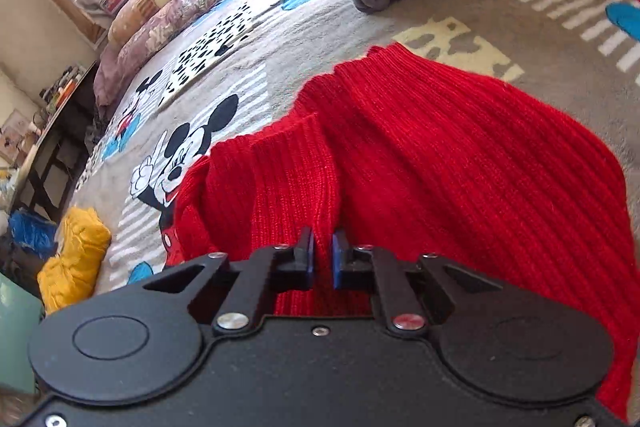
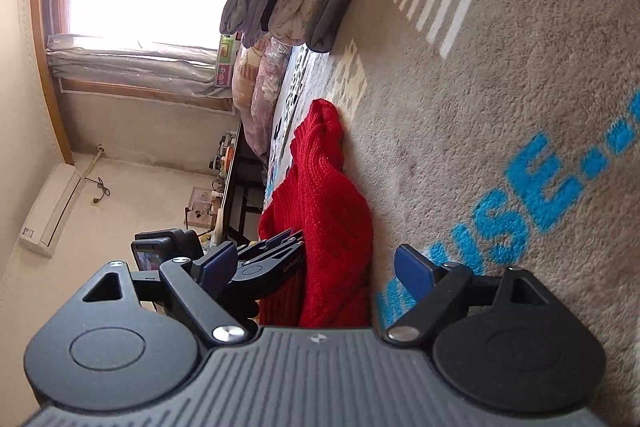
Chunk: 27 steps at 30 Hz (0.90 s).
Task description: Fold clothes
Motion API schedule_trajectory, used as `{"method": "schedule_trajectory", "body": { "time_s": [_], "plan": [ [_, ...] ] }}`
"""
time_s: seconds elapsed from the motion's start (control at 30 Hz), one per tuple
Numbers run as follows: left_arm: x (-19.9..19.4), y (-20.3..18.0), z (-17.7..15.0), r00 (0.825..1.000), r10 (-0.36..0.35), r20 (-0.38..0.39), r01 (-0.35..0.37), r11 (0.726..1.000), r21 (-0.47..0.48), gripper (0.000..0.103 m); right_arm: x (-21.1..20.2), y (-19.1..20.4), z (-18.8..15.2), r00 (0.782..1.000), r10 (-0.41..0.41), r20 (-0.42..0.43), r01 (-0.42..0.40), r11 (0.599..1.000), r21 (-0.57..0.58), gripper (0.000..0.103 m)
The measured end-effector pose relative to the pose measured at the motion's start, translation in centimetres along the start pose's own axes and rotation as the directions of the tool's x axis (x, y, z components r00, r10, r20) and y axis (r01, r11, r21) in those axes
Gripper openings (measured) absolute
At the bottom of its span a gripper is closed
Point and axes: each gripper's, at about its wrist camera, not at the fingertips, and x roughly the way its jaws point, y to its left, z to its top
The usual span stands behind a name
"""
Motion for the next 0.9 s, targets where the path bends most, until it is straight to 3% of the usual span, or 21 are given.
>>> {"method": "schedule_trajectory", "body": {
  "time_s": [0.07,0.13,0.27,0.53,0.73,0.9],
  "plan": [
    [-1.1,2.4,-0.3,0.999,-0.038,0.035,0.041,0.995,-0.095,0.007,-0.1,0.1,-0.1,1.000,-0.007,-0.004,0.007,1.000,-0.015,0.085],
    [-2.5,5.3,-0.6,0.992,-0.096,0.075,0.111,0.970,-0.217,0.007,-0.1,0.3,-0.3,1.000,-0.018,-0.008,0.018,0.999,-0.036,0.085],
    [-5.7,10.4,-3.2,0.973,-0.126,0.193,0.197,0.892,-0.406,0.007,0.3,1.2,-0.8,0.997,-0.066,-0.027,0.062,0.990,-0.123,0.085],
    [-7.2,17.0,-10.3,0.970,-0.044,0.238,0.186,0.767,-0.615,0.007,1.4,2.8,-2.5,0.984,-0.173,-0.033,0.153,0.933,-0.325,0.085],
    [-6.1,20.2,-15.9,0.975,-0.022,0.222,0.184,0.644,-0.743,0.007,1.9,3.7,-4.0,0.974,-0.227,-0.008,0.196,0.860,-0.472,0.086],
    [-5.0,22.0,-20.0,0.975,-0.046,0.216,0.208,0.507,-0.836,0.007,1.7,3.5,-4.3,0.975,-0.224,0.005,0.196,0.840,-0.506,0.086]
  ]
}}
